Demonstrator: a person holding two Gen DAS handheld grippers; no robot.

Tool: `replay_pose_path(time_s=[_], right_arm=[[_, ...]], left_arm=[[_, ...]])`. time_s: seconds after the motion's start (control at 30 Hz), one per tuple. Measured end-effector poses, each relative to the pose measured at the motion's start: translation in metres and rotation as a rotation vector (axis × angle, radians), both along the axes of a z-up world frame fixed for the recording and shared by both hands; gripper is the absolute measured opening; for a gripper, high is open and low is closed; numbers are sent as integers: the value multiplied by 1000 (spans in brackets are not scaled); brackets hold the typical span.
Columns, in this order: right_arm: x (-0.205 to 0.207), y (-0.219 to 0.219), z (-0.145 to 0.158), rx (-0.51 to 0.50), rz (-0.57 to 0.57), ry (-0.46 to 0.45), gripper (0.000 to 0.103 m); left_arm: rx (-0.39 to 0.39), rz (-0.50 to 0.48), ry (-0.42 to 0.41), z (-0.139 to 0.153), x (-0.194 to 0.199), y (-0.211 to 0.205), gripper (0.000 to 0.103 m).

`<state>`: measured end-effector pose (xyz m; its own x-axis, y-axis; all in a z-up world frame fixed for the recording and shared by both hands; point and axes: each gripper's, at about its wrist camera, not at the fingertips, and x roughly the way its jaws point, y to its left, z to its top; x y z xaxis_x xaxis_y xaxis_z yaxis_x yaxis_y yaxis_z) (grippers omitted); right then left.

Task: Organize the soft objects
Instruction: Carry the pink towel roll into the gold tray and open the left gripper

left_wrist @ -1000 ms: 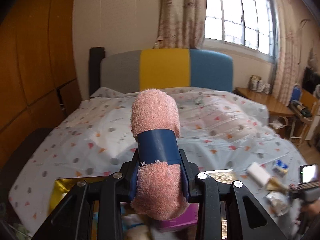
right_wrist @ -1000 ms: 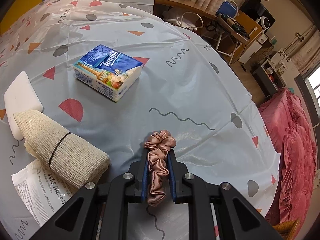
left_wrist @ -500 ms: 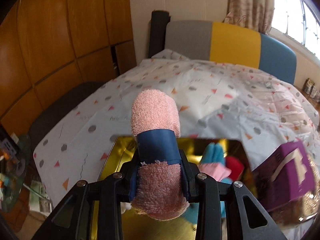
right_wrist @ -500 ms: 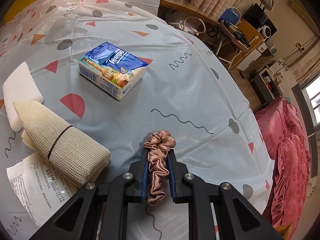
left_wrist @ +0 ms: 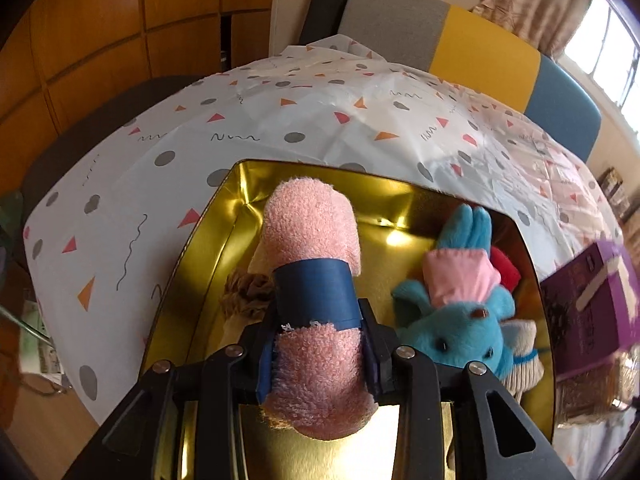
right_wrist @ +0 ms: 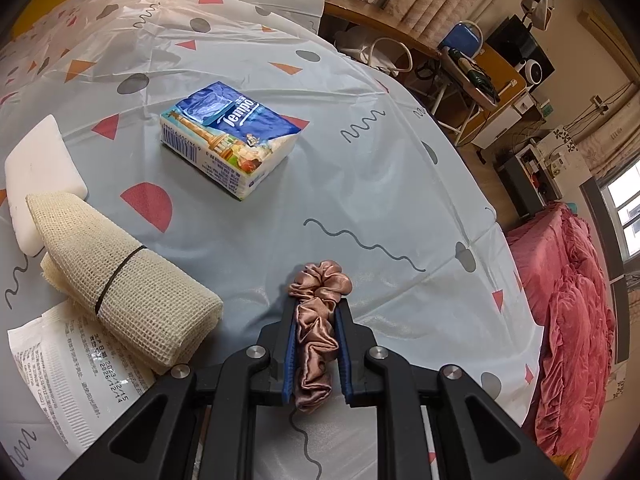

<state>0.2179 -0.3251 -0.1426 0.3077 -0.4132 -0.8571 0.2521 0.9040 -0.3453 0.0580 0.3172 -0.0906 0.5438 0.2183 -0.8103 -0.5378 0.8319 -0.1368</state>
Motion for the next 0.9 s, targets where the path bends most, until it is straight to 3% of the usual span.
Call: replay_pose_path(time_s=[0.1,0.13,0.23,0.5,0.77,0.9], right_arm=[[0,0,0,-8,5,2,17],[0,0,-1,-8,6,2,17],[-1,1,-1,-10,6,2,17],[0,2,0,-9,7,1,17],[0,-9,3,50,-26,-24,17],[-2,-20,9,168,-49,-70,16]], left_arm=[[3,-12,-3,-1,9,3,43],[8,-17,0,-1,10,3,52],[37,-1,-27,4,5,1,64],[140,-20,-8,5,-27,-25,64],[121,-44,-28,5,-59,-45,67],[119,-50,-23,2,-68,-51,67]])
